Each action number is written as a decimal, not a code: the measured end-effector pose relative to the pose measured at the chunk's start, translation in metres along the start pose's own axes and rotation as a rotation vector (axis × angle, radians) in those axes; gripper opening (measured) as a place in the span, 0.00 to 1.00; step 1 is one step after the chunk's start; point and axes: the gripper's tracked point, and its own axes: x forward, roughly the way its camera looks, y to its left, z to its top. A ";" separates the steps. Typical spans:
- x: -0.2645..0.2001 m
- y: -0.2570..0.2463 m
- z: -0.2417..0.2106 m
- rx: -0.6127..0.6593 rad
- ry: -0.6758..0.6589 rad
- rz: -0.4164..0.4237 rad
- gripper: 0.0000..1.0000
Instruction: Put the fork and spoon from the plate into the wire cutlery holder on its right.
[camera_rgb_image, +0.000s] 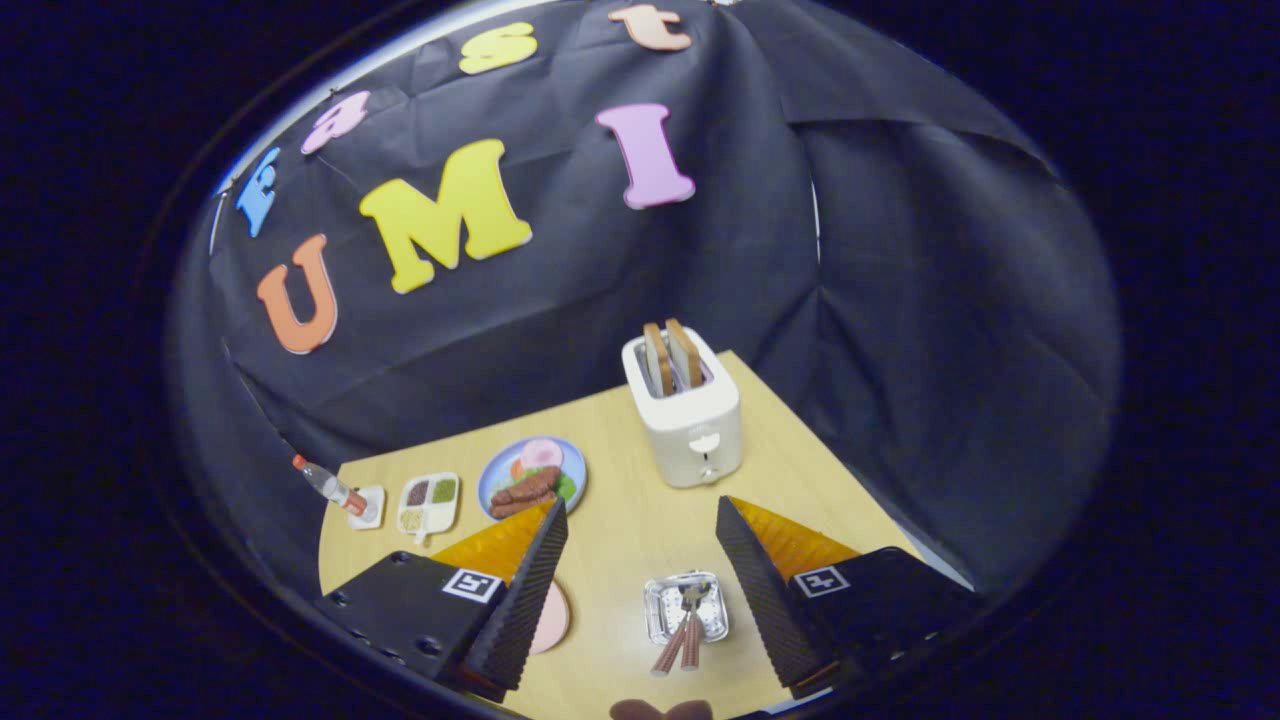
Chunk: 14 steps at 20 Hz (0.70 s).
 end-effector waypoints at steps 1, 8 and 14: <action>-0.017 0.003 0.010 -0.015 -0.068 0.016 0.90; -0.110 0.035 0.063 -0.193 -0.409 0.044 0.96; -0.145 0.067 0.048 -0.244 -0.464 0.077 0.95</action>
